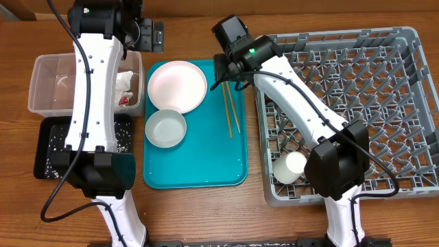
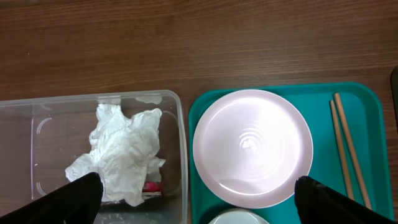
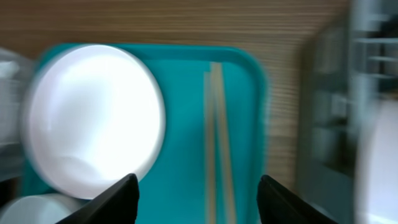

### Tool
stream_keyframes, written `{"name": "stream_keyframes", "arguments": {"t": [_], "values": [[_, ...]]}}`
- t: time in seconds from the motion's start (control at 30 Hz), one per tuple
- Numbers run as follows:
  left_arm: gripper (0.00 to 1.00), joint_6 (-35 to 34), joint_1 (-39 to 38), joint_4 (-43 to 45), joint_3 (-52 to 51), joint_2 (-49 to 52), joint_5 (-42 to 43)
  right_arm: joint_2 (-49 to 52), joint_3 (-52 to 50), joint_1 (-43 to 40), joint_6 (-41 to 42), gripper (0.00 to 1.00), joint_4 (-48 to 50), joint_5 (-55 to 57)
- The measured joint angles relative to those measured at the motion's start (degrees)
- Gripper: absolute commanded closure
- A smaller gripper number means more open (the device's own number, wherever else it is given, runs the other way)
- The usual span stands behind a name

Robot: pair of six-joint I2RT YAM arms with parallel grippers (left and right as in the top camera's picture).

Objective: Sort waste into correct bins and load items into the dishwasher
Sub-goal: 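Reach the right gripper to the pink plate on the teal tray and grasp its rim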

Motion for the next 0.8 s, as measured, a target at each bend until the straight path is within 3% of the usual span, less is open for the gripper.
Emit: {"name": "stream_keyframes", "arguments": {"t": [0.23, 0.63, 0.73, 0.8], "values": [[0.0, 0.0, 0.0, 0.0, 0.0, 0.0, 0.0, 2.0, -5.8, 1.6, 3.6, 0.42, 8.1, -9.5], [0.0, 0.0, 0.0, 0.0, 0.0, 0.0, 0.0, 10.9, -6.4, 5.4, 9.2, 0.52, 14.0, -9.6], [0.0, 0.0, 0.0, 0.0, 0.0, 0.0, 0.0, 13.2, -6.4, 5.3, 10.9, 0.64, 15.4, -8.9], [0.0, 0.0, 0.0, 0.0, 0.0, 0.0, 0.0, 13.3, -6.3, 5.3, 11.2, 0.81, 16.7, -8.6]]}}
